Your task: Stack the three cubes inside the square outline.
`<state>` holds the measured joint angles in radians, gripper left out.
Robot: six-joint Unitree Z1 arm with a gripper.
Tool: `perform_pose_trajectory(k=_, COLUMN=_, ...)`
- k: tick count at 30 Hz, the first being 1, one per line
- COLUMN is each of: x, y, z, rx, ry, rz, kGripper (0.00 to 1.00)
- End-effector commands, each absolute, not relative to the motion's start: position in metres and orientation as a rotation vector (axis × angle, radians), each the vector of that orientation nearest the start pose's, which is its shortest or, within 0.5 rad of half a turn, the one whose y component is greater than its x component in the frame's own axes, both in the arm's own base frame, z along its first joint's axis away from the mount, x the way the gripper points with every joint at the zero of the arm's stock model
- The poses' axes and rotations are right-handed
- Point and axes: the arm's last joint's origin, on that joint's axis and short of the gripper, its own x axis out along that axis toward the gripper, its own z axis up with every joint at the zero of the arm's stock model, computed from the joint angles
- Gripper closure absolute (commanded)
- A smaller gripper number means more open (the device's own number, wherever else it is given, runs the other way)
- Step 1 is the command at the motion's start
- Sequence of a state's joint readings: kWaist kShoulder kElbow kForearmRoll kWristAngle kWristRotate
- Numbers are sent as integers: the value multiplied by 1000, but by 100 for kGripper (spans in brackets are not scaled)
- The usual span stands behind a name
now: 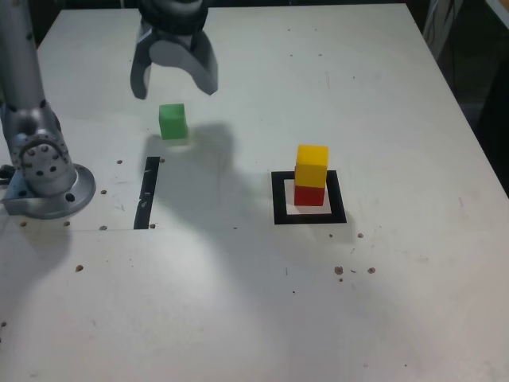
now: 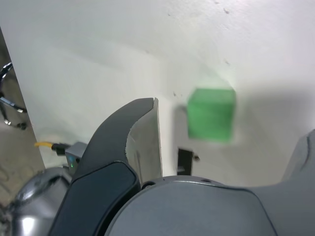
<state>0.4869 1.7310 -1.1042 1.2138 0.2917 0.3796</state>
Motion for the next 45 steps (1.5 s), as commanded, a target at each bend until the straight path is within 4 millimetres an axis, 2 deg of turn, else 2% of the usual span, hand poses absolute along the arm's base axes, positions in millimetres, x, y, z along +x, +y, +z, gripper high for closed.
perform_pose_trajectory(k=1, x=202, y=125, z=245, rx=70, ry=1954, rz=152, kGripper=1)
perform_pose_trajectory(k=6, x=205, y=128, z=233, rx=67, ry=1985, rz=104, kGripper=2)
perform_pose_trajectory(k=12, x=212, y=132, z=217, rx=34, ry=2028, rz=42, kGripper=10)
perform_pose_trajectory(k=15, x=213, y=133, z=215, rx=27, ry=2031, rz=23, kGripper=20)
perform_pose_trajectory(k=21, x=213, y=133, z=214, rx=23, ry=2022, rz=18, kGripper=47)
perform_pose_trajectory(k=25, x=214, y=135, z=212, rx=8, ry=2009, rz=-1, kGripper=58)
perform_pose_trajectory(k=36, x=215, y=141, z=203, rx=-10, ry=1996, rz=-2, kGripper=60)
perform_pose_trajectory(k=45, x=217, y=141, z=203, rx=-11, ry=1972, rz=-30, kGripper=78)
